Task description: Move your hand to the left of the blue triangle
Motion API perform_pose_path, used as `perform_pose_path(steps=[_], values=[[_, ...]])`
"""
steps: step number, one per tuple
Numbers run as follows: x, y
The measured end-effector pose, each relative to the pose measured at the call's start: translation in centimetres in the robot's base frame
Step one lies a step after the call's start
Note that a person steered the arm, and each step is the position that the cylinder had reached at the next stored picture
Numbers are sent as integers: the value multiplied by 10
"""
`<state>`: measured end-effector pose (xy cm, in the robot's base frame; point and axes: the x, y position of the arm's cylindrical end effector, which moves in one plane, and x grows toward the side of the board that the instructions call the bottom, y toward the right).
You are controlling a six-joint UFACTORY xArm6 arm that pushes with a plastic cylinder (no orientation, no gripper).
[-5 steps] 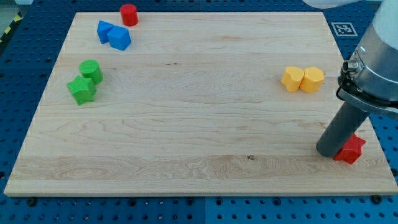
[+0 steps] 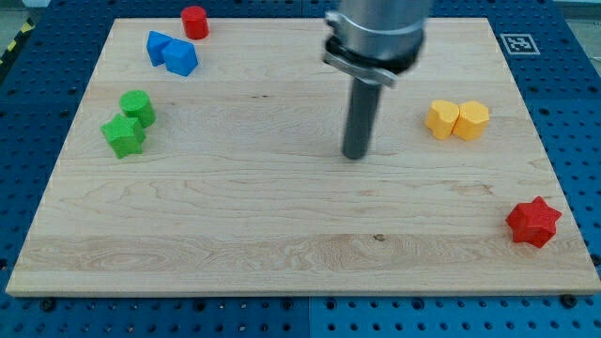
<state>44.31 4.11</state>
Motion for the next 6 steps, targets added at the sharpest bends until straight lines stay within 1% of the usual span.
perform_pose_path(steps=[1,3,5,6], values=[[-36,-66],[-52,-91],[-84,-168],[-102,-220]])
